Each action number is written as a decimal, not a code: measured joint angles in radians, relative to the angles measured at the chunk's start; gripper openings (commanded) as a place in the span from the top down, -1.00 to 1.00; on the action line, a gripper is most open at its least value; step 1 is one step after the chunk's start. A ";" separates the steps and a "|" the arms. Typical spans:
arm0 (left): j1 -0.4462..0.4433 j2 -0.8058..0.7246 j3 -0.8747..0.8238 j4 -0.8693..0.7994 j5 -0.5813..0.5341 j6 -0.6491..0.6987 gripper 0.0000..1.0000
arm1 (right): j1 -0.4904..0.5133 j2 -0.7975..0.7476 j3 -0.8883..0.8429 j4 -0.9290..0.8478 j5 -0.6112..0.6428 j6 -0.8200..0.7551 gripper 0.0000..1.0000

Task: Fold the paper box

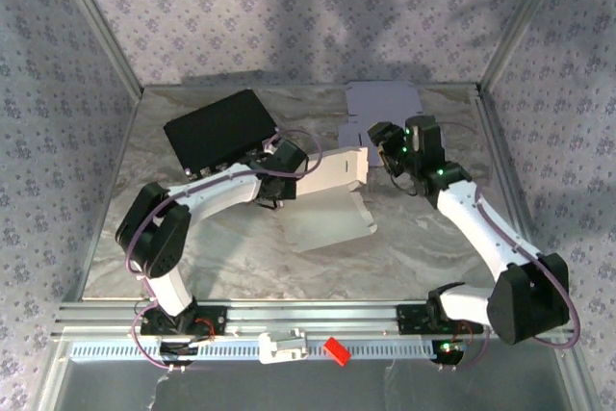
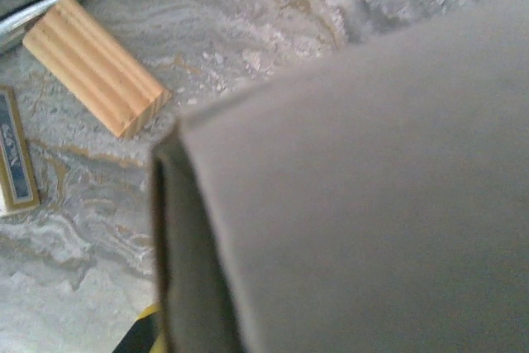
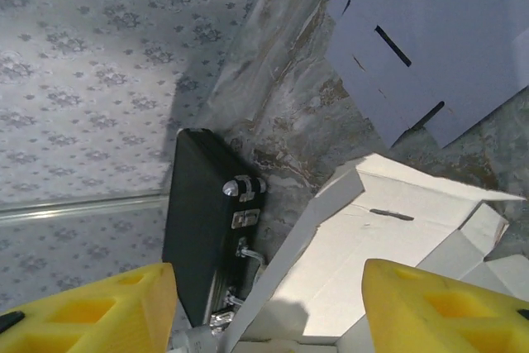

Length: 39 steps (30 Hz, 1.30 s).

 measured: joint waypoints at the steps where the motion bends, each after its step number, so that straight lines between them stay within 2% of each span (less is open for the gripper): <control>1: 0.005 0.002 0.011 -0.029 0.012 -0.001 1.00 | 0.005 0.018 0.043 -0.044 0.001 -0.031 -0.19; 9: 0.024 0.041 0.080 -0.188 0.035 0.009 1.00 | 0.089 0.231 0.250 -0.233 0.003 -0.189 -0.06; 18: 0.029 0.065 0.109 -0.236 0.034 0.029 1.00 | 0.120 0.433 0.423 -0.338 -0.009 -0.298 0.01; 26: 0.029 0.070 0.127 -0.249 0.034 0.031 1.00 | 0.115 0.470 0.435 -0.414 -0.010 -0.362 0.02; 39: 0.029 0.077 0.130 -0.253 0.034 0.031 1.00 | 0.115 0.496 0.428 -0.432 -0.035 -0.386 0.05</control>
